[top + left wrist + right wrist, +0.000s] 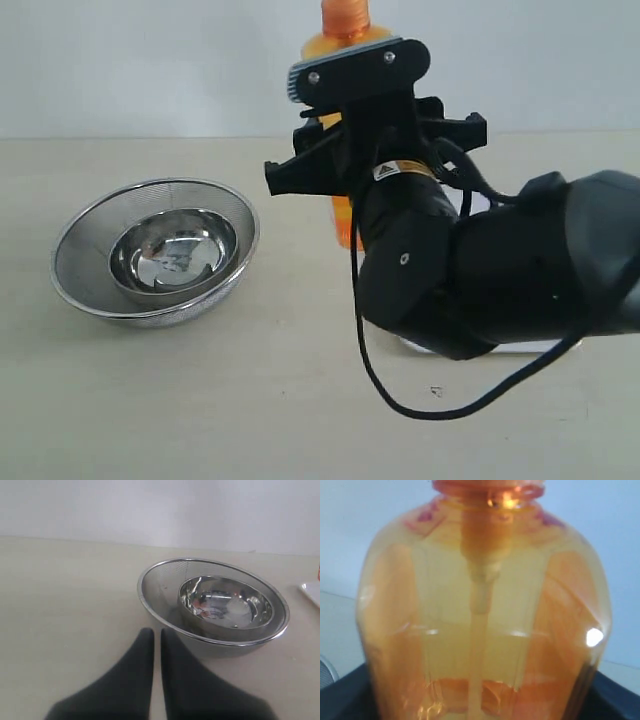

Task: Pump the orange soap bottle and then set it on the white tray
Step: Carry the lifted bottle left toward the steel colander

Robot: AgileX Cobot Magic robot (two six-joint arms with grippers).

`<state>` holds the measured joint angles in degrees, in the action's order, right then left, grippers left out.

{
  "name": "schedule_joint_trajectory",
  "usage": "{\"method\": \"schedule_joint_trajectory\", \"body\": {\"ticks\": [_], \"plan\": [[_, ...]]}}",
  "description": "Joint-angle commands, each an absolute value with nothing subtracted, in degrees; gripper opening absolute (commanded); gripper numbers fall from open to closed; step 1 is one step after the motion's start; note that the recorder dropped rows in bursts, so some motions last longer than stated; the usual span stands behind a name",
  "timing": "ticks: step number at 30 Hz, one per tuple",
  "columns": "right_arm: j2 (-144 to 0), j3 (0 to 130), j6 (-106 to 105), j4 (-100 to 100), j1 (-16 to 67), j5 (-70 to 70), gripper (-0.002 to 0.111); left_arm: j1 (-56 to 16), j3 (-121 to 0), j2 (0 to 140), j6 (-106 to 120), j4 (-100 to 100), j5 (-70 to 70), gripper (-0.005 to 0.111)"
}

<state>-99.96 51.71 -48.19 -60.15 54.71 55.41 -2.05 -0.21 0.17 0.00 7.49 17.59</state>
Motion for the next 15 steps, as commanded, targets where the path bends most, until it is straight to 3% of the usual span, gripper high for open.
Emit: {"method": "schedule_joint_trajectory", "body": {"ticks": [1,15], "plan": [[-102.2,54.3,-54.6,-61.5,55.1,60.6,0.000,-1.9,0.0,0.0,0.5,7.4,17.2,0.005],[-110.1,61.8,-60.7,-61.4,55.9,56.1,0.000,-1.9,0.0,0.0,0.5,7.4,17.2,0.005]]}}
